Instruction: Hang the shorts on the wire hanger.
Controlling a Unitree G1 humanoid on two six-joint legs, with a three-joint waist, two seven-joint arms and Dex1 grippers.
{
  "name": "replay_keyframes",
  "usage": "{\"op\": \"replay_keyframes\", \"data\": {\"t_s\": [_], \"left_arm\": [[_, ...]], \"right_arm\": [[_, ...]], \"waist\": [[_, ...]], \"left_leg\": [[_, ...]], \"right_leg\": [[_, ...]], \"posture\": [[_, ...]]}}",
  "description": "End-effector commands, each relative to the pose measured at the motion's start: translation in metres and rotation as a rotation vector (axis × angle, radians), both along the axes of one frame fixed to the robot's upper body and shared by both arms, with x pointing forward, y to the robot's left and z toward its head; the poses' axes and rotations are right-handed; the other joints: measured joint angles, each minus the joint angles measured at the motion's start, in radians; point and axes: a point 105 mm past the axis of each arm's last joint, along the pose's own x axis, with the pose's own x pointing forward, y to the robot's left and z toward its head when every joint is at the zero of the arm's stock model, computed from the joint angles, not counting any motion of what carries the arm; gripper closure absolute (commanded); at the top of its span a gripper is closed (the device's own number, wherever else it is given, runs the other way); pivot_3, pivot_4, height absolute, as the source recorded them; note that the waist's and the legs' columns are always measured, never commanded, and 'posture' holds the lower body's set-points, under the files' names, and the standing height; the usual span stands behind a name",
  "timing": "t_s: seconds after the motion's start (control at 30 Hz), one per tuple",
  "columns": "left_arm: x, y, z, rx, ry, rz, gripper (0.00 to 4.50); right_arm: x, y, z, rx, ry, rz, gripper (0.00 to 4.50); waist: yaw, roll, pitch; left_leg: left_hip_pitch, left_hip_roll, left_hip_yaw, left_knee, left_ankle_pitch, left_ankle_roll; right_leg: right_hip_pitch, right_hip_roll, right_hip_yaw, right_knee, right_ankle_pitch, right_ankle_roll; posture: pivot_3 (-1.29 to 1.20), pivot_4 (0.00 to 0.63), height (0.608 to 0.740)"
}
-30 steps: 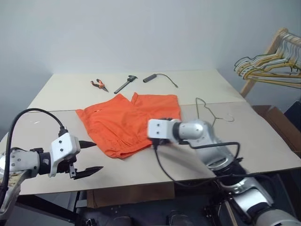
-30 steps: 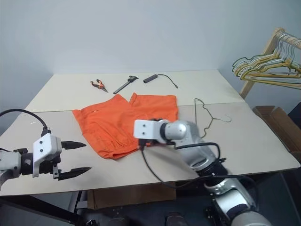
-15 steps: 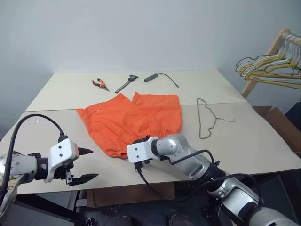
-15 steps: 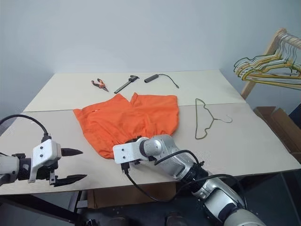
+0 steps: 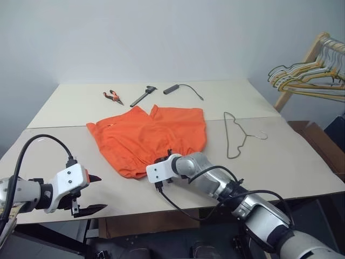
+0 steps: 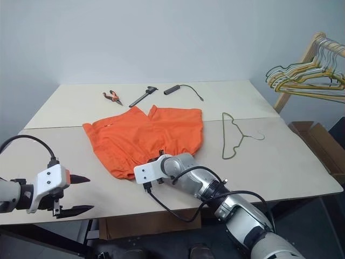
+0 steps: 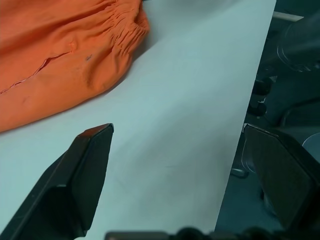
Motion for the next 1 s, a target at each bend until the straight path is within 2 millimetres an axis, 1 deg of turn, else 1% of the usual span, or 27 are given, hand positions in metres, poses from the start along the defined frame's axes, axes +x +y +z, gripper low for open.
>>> {"op": "replay_keyframes", "data": {"t_s": [0.03,0.07,0.1,0.27,0.33,0.43,0.53,0.57,0.6,0.67,0.73,0.8,0.83,0.9,0.93,0.97,1.0], "left_arm": [[0.002,0.0,0.006,0.007,-0.036,-0.012,0.0],[0.002,0.0,0.006,0.008,-0.036,-0.012,0.0],[0.002,0.0,0.006,0.009,-0.036,-0.013,0.0],[0.002,-0.002,0.007,0.01,-0.039,-0.016,0.0],[0.002,-0.002,0.007,0.011,-0.041,-0.017,0.0],[0.001,-0.001,0.007,0.014,-0.043,-0.013,0.0],[0.001,0.0,0.006,0.024,-0.041,-0.007,0.0],[0.001,0.001,0.006,0.026,-0.04,-0.005,0.0],[0.001,0.001,0.006,0.028,-0.039,-0.004,0.0],[0.002,0.001,0.005,0.03,-0.039,-0.005,0.0],[0.004,0.0,0.004,0.03,-0.04,-0.008,0.0],[0.005,-0.001,0.004,0.029,-0.04,-0.011,0.0],[0.005,-0.001,0.004,0.029,-0.04,-0.012,0.0],[0.005,-0.002,0.004,0.028,-0.04,-0.014,0.0],[0.005,-0.002,0.004,0.028,-0.04,-0.015,0.0],[0.005,-0.002,0.004,0.029,-0.04,-0.015,0.0],[0.005,-0.001,0.004,0.031,-0.039,-0.014,0.0]], "right_arm": [[0.005,0.002,0.011,0.021,-0.029,0.005,4.13],[0.006,0.002,0.011,0.021,-0.03,0.0,4.4],[0.007,0.002,0.011,0.021,-0.028,-0.004,4.46],[0.009,-0.001,0.013,0.032,-0.021,-0.017,4.46],[0.01,-0.009,0.017,0.04,-0.042,-0.012,4.46],[0.01,-0.033,0.027,0.034,-0.112,0.025,4.46],[0.001,-0.067,0.034,0.002,-0.135,0.147,4.46],[0.0,-0.08,0.036,-0.019,-0.137,0.169,4.46],[0.004,-0.093,0.038,-0.044,-0.163,0.185,4.46],[0.015,-0.112,0.04,-0.071,-0.204,0.189,4.46],[0.025,-0.133,0.038,-0.13,-0.241,0.225,4.46],[0.031,-0.145,0.035,-0.171,-0.265,0.255,4.46],[0.033,-0.147,0.034,-0.185,-0.28,0.271,4.46],[0.038,-0.153,0.031,-0.211,-0.244,0.27,4.46],[0.039,-0.154,0.031,-0.213,-0.225,0.266,3.98],[0.039,-0.155,0.031,-0.222,-0.215,0.274,3.8],[0.039,-0.156,0.032,-0.225,-0.199,0.271,3.49]], "waist": [[0.0,0.0,0.0],[0.0,0.0,0.0],[0.0,0.0,0.0],[0.0,0.0,0.0],[0.001,0.0,0.0],[0.012,0.0,0.001],[0.022,-0.001,0.001],[0.023,-0.002,0.001],[0.023,-0.002,0.002],[0.021,-0.002,0.002],[0.01,-0.002,0.002],[0.0,-0.002,0.003],[-0.002,-0.002,0.003],[-0.009,-0.002,0.003],[-0.011,-0.003,0.003],[-0.012,-0.003,0.003],[-0.012,-0.003,0.003]], "left_leg": [[0.0,0.0,0.0,0.0,0.0,0.0],[0.0,0.0,0.0,0.0,0.0,0.0],[0.0,0.0,0.0,0.0,0.0,0.0],[0.0,0.0,0.0,0.0,0.0,0.0],[0.0,0.0,0.0,0.0,0.0,0.0],[-0.001,-0.001,0.0,0.0,0.0,0.0],[-0.001,-0.002,0.0,0.0,0.0,0.0],[-0.001,-0.002,0.0,0.0,0.0,0.0],[-0.001,-0.002,0.0,0.0,0.0,0.0],[0.0,-0.002,0.0,0.0,0.0,0.0],[0.002,0.0,0.001,0.0,0.0,0.0],[0.003,0.0,0.001,0.0,0.0,0.0],[0.004,0.0,0.001,0.0,0.0,0.0],[0.005,0.0,0.001,-0.001,0.0,0.0],[0.005,0.0,0.001,-0.001,0.0,0.001],[0.004,0.0,0.001,-0.001,0.0,0.001],[0.004,0.0,0.001,-0.002,0.0,0.001]], "right_leg": [[0.0,0.0,0.0,0.0,0.0,0.0],[0.0,0.0,0.0,0.0,0.0,0.0],[0.0,0.0,0.0,0.0,0.0,0.0],[0.0,0.0,0.0,0.0,0.0,0.0],[0.0,0.0,0.0,0.0,0.0,0.0],[0.0,-0.001,0.0,0.0,0.0,0.0],[0.0,-0.003,0.0,-0.002,0.0,0.0],[0.001,-0.003,0.0,-0.002,0.0,0.001],[0.001,-0.003,0.0,-0.002,0.0,0.001],[0.001,-0.002,0.0,-0.002,0.0,0.001],[0.002,-0.001,0.0,-0.002,-0.001,-0.001],[0.003,0.0,0.0,-0.001,-0.001,-0.002],[0.004,0.0,0.001,-0.001,-0.002,-0.002],[0.004,0.0,0.001,-0.002,-0.002,-0.003],[0.004,0.0,0.002,-0.002,-0.002,-0.003],[0.004,0.0,0.002,-0.002,-0.002,-0.003],[0.004,0.0,0.002,-0.002,-0.002,-0.003]], "posture": [[0.1,0.0,0.74],[0.1,0.0,0.74],[0.09,0.0,0.74],[0.09,0.0,0.74],[0.1,0.0,0.74],[0.1,0.0,0.74],[0.1,0.0,0.74],[0.1,0.0,0.74],[0.1,0.0,0.74],[0.1,0.0,0.74],[0.09,0.0,0.74],[0.09,0.0,0.74],[0.09,0.0,0.74],[0.09,0.0,0.74],[0.1,0.0,0.74],[0.1,0.0,0.74],[0.1,0.0,0.74]]}}
